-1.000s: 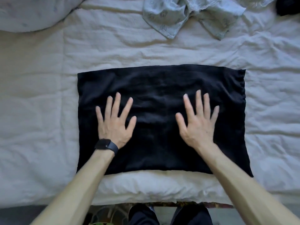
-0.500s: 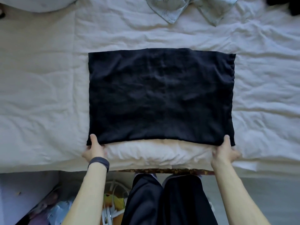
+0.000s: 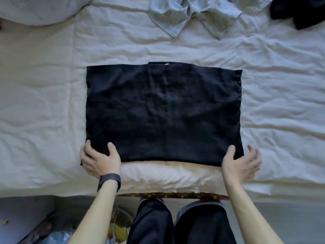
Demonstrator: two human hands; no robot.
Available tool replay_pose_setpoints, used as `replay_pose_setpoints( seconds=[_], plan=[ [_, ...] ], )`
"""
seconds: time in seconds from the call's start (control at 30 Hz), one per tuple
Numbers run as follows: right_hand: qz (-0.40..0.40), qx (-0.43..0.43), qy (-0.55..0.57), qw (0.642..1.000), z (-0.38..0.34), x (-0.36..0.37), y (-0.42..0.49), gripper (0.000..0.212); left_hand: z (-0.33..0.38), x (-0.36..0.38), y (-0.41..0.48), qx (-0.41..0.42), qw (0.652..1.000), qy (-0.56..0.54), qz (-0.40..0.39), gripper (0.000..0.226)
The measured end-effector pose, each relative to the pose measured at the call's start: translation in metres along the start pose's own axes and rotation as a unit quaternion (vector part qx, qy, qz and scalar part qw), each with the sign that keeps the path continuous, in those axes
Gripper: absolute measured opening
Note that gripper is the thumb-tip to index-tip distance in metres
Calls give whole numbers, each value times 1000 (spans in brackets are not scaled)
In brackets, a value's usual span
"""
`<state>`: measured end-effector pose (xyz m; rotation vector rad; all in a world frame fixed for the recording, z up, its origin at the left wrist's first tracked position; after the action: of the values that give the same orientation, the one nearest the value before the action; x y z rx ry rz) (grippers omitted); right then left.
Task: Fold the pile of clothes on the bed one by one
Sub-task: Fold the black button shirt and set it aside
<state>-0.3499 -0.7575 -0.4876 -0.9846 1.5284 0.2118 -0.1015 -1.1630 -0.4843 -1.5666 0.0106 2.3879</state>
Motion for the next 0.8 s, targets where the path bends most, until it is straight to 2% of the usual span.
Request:
replay_pose_setpoints(
  seconds=[0.03, 0.1, 0.17, 0.23, 0.3, 0.4, 0.5, 0.57, 0.67, 0.8],
  plan=[
    [-19, -131, -41, 990, -28, 12, -15, 66, 35, 21, -10, 125, 990, 31, -53, 69],
    [-65, -339, -140, 928, -69, 55, -38, 64, 87, 77, -38, 293, 937, 93, -166, 71],
    [-95, -458, -233, 853, -98, 101, -42, 63, 131, 128, -69, 396, 876, 141, -237, 68],
    [-96, -517, -284, 802, -131, 130, -21, 62, 169, 167, -96, 467, 827, 167, -265, 66],
    [-77, -530, -296, 791, -167, 137, 18, 62, 195, 196, -113, 488, 810, 181, -269, 66],
    [-64, -529, -300, 791, -209, 127, 81, 62, 221, 219, -138, 484, 810, 193, -270, 69],
    [-69, -494, -298, 814, -221, 100, 137, 61, 241, 231, -183, 510, 789, 177, -294, 70],
    [-98, -449, -276, 844, -209, 74, 170, 61, 251, 233, -219, 542, 767, 153, -306, 74],
    [-129, -422, -289, 849, -159, 38, 197, 65, 251, 232, -266, 590, 736, 167, -288, 89],
    [-139, -407, -286, 856, -72, -4, 196, 74, 248, 209, -280, 566, 778, 187, -197, 91]
  ],
)
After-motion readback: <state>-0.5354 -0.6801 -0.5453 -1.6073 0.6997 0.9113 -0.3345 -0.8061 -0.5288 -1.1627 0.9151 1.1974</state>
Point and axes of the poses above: each hand's wrist, its own y-axis towards the middle knuckle, its own x-axis out of the palm, z = x × y, the point moved 8 cm from there along y, towards the middle knuckle, and after that the axes turned 14 degrees about x, right-handed, at the moved point
